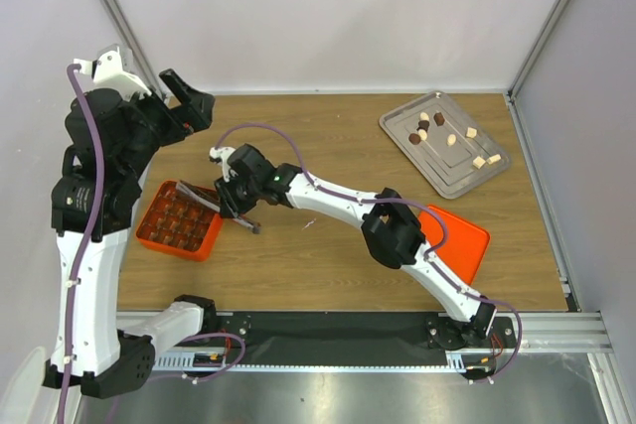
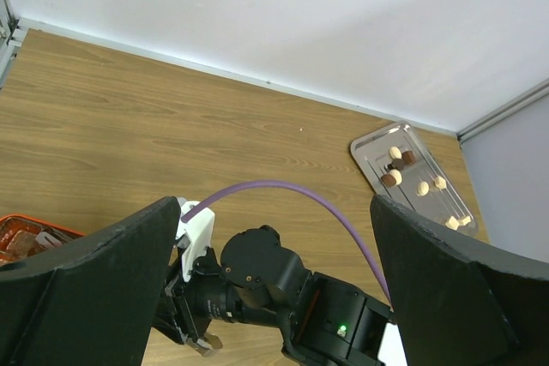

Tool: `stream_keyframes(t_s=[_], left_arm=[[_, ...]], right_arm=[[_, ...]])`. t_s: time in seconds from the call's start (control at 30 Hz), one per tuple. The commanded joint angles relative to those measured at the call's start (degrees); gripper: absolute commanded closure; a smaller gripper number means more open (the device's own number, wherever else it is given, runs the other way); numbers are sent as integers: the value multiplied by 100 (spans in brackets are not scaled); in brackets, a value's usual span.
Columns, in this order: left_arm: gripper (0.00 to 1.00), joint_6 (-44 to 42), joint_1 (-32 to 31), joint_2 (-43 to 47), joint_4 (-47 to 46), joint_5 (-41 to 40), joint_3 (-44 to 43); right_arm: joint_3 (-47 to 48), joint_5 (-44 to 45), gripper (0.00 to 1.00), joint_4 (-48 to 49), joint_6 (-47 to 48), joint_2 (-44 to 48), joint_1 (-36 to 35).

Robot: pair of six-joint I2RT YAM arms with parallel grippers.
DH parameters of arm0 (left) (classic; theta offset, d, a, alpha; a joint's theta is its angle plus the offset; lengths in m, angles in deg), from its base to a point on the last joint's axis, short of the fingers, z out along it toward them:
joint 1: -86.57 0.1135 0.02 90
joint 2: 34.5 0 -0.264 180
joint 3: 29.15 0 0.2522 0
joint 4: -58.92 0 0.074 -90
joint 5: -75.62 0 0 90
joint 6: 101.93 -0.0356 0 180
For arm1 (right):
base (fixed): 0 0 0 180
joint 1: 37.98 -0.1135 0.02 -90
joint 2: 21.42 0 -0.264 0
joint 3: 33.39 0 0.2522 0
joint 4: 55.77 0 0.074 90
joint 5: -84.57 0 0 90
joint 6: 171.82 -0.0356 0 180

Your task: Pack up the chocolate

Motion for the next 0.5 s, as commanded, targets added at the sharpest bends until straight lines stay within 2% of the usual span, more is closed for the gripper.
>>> stream_keyframes(t_s=[0.0,0.23,0.47], left_arm=[[0,-87,47,77,-215,-34,37],[0,-87,47,76,-242,19,90],[0,-113,47,33,-163,63,2]], right_arm=[[102,137,67,259,133,-5,-13],[93,208,57,241,168,-41,-22],[312,217,56,233,221,100,-13]])
